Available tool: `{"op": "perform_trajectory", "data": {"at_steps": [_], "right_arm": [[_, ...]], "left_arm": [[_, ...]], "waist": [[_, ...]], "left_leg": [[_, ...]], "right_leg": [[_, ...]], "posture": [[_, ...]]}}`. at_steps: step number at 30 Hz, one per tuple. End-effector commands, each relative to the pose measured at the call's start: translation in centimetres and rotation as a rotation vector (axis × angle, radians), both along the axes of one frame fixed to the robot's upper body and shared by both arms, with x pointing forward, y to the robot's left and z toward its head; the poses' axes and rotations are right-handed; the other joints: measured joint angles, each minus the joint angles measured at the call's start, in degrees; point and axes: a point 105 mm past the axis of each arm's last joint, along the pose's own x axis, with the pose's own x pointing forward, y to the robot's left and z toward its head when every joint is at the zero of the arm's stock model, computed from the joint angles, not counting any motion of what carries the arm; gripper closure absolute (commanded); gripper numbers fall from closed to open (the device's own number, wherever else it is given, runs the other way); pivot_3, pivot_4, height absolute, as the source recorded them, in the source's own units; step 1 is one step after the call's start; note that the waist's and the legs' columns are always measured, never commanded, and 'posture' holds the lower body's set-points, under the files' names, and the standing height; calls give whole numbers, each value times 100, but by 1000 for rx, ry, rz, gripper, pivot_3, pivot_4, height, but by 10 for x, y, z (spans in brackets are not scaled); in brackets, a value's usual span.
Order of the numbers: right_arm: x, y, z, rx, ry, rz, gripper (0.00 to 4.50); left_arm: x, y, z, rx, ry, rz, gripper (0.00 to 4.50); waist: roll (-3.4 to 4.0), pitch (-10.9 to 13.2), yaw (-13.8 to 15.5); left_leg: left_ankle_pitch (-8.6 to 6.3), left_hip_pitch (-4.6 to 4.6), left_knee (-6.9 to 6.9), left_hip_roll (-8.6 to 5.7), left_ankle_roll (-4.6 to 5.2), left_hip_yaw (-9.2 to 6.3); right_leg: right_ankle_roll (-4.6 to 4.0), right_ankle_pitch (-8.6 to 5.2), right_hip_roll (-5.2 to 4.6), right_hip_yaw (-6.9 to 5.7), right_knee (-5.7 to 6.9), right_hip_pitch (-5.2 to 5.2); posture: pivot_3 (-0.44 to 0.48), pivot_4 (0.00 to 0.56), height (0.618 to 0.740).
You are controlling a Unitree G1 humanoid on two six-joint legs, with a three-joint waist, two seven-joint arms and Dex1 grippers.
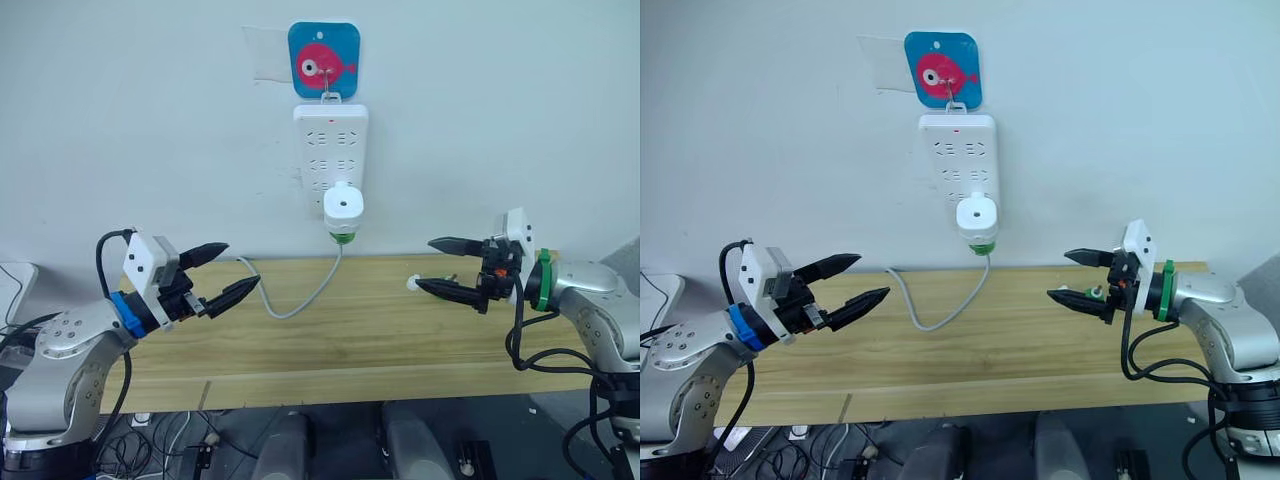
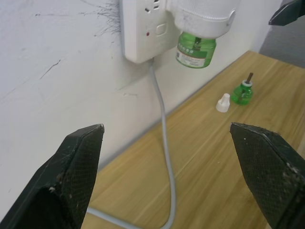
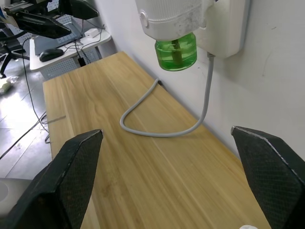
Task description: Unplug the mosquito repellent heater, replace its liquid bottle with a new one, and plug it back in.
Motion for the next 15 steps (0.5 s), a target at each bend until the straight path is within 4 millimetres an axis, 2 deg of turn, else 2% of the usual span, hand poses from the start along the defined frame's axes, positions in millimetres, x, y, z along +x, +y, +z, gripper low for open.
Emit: {"op": "perform_trajectory", "data": {"at_steps": [1,8,15], "right_arm": [[-2,2,11,1,-54,12,0],[-1,2,14,5,-57,0,0],[-2,4,15,7,-51,12,0]], "left_arm": [[-2,-5,7,29,-33,-14,50],[0,-7,5,25,-19,-17,50],[-1,-8,13,4,-34,-39,50]], "waist": [[0,0,6],[0,0,9],[0,0,10]], "left_leg": [[0,0,0,0,0,0],[0,0,0,-1,0,0],[0,0,0,-1,0,-1]], "right_leg": [[0,0,-1,0,0,0],[0,0,-3,-1,-1,1],[0,0,-3,-2,-2,1]], "posture": [[2,203,740],[-18,211,740],[-13,210,740]]}}
